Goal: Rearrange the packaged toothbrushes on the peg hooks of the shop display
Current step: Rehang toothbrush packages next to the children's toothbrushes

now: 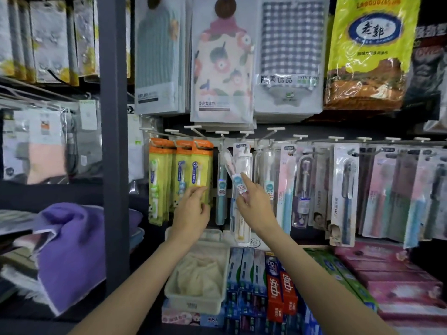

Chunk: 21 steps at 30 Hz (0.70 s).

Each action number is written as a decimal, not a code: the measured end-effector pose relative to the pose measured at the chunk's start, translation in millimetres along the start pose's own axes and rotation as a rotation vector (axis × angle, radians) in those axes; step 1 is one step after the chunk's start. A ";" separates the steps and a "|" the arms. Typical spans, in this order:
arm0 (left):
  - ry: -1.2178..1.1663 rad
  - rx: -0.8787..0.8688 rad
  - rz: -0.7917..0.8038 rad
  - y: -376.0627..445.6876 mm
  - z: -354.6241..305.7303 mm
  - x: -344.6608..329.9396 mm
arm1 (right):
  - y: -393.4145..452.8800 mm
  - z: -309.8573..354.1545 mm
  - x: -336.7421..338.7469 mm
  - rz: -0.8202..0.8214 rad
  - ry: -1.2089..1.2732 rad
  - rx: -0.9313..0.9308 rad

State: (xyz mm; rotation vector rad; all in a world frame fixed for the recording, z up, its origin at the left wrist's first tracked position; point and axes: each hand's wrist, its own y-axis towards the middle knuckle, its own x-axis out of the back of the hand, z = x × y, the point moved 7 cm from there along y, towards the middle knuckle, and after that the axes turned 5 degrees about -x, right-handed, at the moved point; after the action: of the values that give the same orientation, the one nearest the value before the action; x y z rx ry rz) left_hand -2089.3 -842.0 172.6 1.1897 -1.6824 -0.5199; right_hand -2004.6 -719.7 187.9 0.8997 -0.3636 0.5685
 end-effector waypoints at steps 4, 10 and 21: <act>-0.407 0.205 0.066 9.0 0.6 -17.3 | -1.6 12.8 -21.7 0.074 0.003 0.000; -0.564 0.343 0.146 20.2 16.2 -33.9 | -15.6 3.4 -5.4 0.085 -0.067 0.010; 0.022 0.145 -0.087 26.4 28.9 -10.3 | -29.7 -56.4 30.6 0.061 -0.155 -0.124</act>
State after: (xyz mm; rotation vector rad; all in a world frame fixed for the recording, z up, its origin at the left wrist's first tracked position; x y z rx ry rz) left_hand -2126.7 -826.8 175.6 1.3736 -1.6782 -0.4415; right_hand -1958.9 -678.9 152.6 0.8169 -0.5623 0.5272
